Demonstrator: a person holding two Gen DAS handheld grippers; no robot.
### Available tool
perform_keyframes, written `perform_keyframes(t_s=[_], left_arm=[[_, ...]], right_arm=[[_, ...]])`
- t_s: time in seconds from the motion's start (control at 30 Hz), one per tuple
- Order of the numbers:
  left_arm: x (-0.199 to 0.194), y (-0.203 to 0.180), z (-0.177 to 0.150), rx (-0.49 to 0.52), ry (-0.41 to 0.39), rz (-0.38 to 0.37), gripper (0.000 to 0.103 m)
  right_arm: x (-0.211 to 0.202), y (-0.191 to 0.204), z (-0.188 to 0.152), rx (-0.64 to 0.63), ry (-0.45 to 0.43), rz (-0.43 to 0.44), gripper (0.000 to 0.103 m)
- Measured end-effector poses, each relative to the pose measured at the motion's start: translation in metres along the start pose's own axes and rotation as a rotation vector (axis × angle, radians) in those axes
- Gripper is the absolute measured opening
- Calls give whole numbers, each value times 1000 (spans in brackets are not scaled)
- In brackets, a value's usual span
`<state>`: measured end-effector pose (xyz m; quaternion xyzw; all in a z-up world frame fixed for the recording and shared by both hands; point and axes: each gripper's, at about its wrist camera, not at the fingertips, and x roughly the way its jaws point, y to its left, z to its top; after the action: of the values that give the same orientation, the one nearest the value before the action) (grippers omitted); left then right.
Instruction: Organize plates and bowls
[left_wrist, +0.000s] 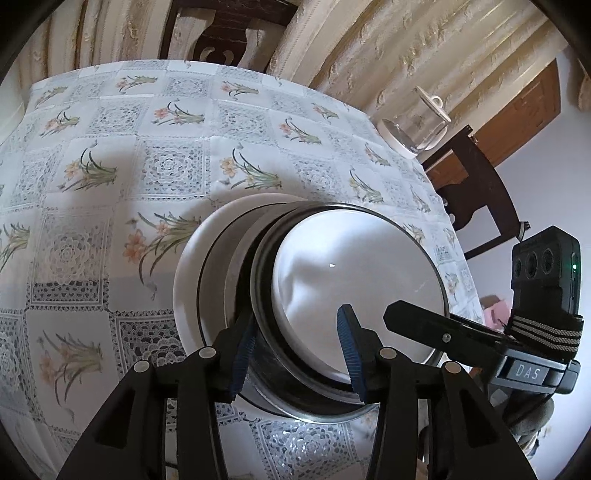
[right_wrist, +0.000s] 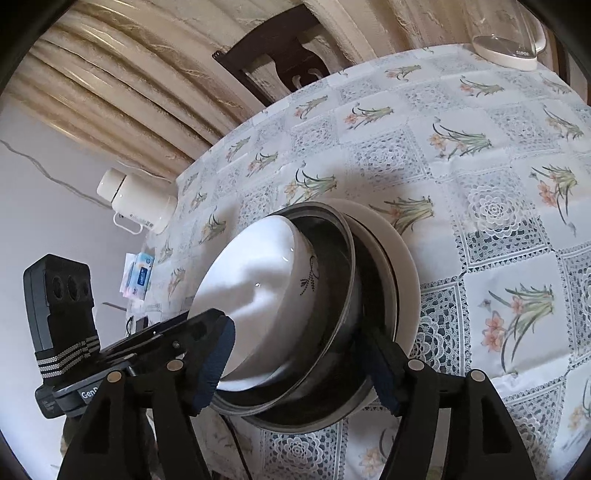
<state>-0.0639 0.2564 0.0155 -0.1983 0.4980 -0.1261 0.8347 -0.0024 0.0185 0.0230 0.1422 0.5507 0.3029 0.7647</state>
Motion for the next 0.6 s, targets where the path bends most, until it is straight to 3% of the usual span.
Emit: perform_keyframes(t_s=[0.13,0.6], left_arm=[[-8,5,3,-17,-29,2,46],[-27,12,-2,-33,-102,-49,49]], right_arm=[[-8,2,6,-5,-28,-7,78],[-25,-7,-1,-23,-89,-5,78]])
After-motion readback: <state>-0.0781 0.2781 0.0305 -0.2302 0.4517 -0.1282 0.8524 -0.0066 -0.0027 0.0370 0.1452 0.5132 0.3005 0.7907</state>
